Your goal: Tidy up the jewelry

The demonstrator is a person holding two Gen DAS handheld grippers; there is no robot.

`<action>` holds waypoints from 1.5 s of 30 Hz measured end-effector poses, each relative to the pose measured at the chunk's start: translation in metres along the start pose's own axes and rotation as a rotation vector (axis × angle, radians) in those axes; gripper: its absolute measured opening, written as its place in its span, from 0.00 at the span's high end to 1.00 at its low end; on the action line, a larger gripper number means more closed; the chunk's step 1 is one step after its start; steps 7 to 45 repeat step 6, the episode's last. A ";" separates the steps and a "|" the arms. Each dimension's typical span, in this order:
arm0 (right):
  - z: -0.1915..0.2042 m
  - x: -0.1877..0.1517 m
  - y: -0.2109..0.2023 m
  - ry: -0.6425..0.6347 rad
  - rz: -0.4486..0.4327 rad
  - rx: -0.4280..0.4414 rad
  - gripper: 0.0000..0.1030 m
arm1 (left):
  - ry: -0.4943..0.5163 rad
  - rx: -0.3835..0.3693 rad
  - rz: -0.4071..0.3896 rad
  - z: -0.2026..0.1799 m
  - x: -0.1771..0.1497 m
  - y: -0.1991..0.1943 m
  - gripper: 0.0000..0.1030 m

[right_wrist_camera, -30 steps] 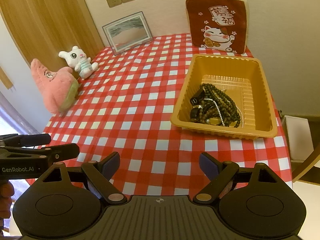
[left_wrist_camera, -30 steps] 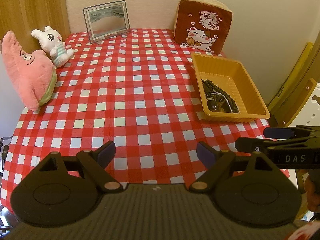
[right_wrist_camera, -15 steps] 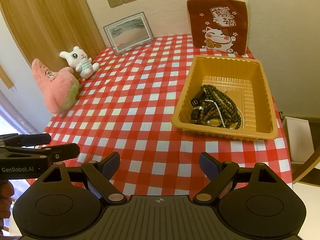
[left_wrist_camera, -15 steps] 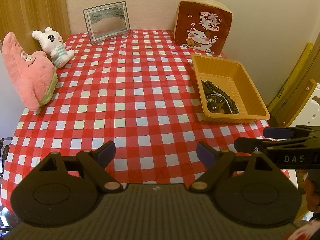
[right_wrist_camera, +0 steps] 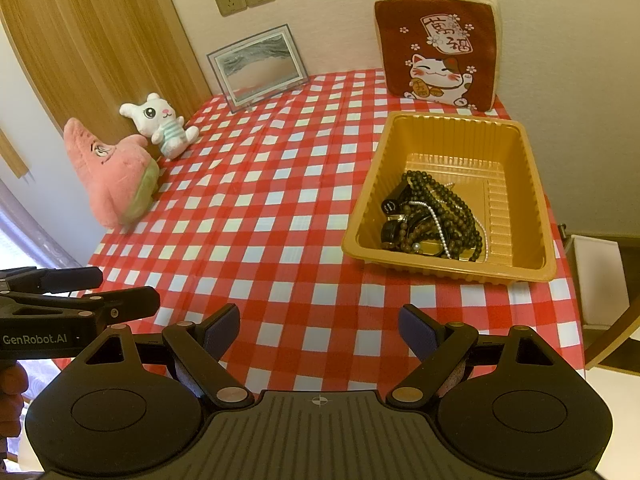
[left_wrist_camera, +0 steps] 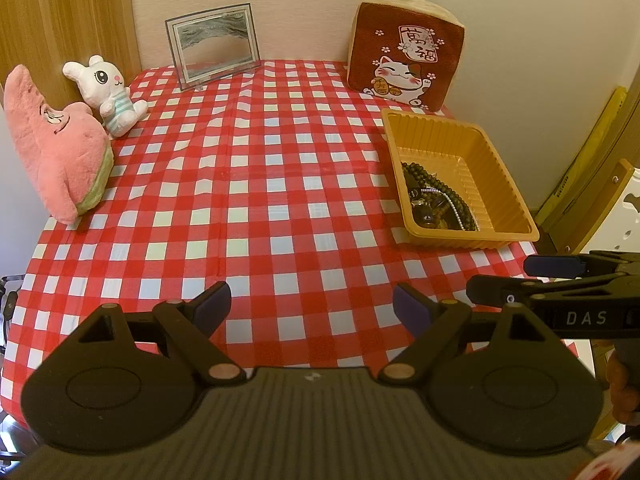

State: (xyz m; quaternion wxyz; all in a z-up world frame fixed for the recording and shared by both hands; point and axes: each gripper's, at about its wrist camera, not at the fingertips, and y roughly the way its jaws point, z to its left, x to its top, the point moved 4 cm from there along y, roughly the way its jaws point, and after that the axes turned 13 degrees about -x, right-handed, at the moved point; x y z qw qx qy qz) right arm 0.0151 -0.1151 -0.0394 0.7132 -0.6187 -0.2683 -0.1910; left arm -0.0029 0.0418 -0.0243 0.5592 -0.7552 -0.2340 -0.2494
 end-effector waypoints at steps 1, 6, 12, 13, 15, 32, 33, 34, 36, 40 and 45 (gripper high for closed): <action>0.000 0.000 0.000 0.000 0.000 0.000 0.17 | 0.000 0.000 0.000 0.000 0.000 0.000 0.16; 0.000 -0.001 0.000 0.000 -0.001 -0.001 0.17 | 0.000 0.001 -0.001 0.000 0.001 0.000 0.16; 0.000 -0.001 0.000 0.000 -0.001 -0.001 0.17 | 0.000 0.001 -0.001 0.000 0.001 0.000 0.16; 0.000 -0.001 0.000 0.000 -0.001 -0.001 0.17 | 0.000 0.001 -0.001 0.000 0.001 0.000 0.16; 0.000 -0.001 0.000 0.000 -0.001 -0.001 0.17 | 0.000 0.001 -0.001 0.000 0.001 0.000 0.16; 0.000 -0.001 0.000 0.000 -0.001 -0.001 0.17 | 0.000 0.001 -0.001 0.000 0.001 0.000 0.16; 0.000 -0.001 0.000 0.000 -0.001 -0.001 0.17 | 0.000 0.001 -0.001 0.000 0.001 0.000 0.16; 0.000 -0.001 0.000 0.000 -0.001 -0.001 0.17 | 0.000 0.001 -0.001 0.000 0.001 0.000 0.16; 0.000 -0.001 0.000 0.000 -0.001 -0.001 0.17 | 0.000 0.001 -0.001 0.000 0.001 0.000 0.16; 0.000 -0.001 0.000 0.000 -0.001 -0.001 0.17 | 0.000 0.001 -0.001 0.000 0.001 0.000 0.16; 0.000 -0.001 0.000 0.000 -0.001 -0.001 0.17 | 0.000 0.001 -0.001 0.000 0.001 0.000 0.16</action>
